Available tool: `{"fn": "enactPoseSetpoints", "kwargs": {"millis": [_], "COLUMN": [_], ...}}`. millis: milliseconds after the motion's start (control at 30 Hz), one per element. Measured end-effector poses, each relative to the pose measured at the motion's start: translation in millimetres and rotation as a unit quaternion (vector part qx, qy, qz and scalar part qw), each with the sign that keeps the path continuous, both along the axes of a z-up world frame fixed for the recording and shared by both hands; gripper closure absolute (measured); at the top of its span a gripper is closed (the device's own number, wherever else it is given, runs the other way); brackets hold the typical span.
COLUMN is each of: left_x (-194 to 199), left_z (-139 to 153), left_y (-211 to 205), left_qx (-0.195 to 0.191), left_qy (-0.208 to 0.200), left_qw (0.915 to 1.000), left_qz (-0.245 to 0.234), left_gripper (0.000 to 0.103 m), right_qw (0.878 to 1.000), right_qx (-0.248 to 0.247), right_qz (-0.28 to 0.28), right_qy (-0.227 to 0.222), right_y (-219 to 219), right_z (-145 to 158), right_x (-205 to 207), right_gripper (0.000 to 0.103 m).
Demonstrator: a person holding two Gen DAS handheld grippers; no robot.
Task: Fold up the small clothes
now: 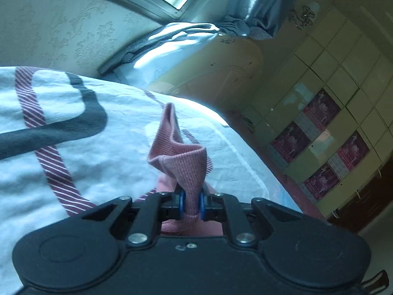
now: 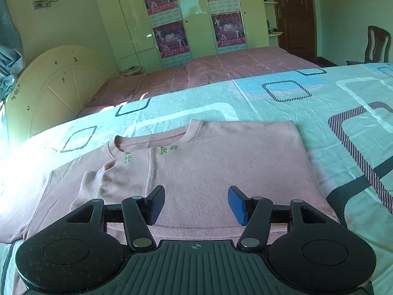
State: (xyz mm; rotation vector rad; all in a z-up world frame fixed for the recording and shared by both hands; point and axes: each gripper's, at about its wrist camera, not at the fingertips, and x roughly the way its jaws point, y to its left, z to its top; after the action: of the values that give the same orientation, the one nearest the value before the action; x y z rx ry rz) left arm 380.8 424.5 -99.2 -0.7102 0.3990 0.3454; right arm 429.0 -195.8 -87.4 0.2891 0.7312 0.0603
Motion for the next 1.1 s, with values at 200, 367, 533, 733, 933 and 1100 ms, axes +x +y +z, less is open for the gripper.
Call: {"fn": "enactPoseSetpoints", "kwargs": {"millis": [200,367,533,733,933,1100], "left_x": [49.5,83.9,105.0,127.4,108.7,59.3], "left_z": [16.9,15.4,14.0,-27.6,-36.1,-13.4], "left_y": [-117.4,-222.2,-312.5,-395.2,-409.5,-367.0], "left_qx": [0.048,0.085,0.125,0.171,0.2,0.219], "left_qy": [0.008,0.03,0.035,0.106,0.091,0.081], "left_qw": [0.9896,0.9671,0.939,0.8874,0.8707,0.8983], "left_qz": [-0.135,-0.238,-0.318,-0.414,-0.44,-0.372], "left_gripper": [0.093,0.093,0.093,0.092,0.053,0.047], "right_qw": [1.0,0.999,0.998,0.993,0.984,0.975], "right_qx": [0.014,0.037,0.054,0.118,0.177,0.215], "right_qz": [-0.004,-0.016,-0.022,-0.019,0.02,0.055], "right_qy": [0.0,0.002,-0.002,0.009,0.013,0.025], "right_y": [-11.1,-25.0,-40.3,-60.1,-49.9,-13.9], "right_z": [-2.1,-5.5,-5.1,-8.1,-7.9,-16.9], "right_x": [-5.9,-9.3,-15.7,-16.8,-9.6,11.1], "right_gripper": [0.045,0.045,0.045,0.045,0.045,0.045]}}
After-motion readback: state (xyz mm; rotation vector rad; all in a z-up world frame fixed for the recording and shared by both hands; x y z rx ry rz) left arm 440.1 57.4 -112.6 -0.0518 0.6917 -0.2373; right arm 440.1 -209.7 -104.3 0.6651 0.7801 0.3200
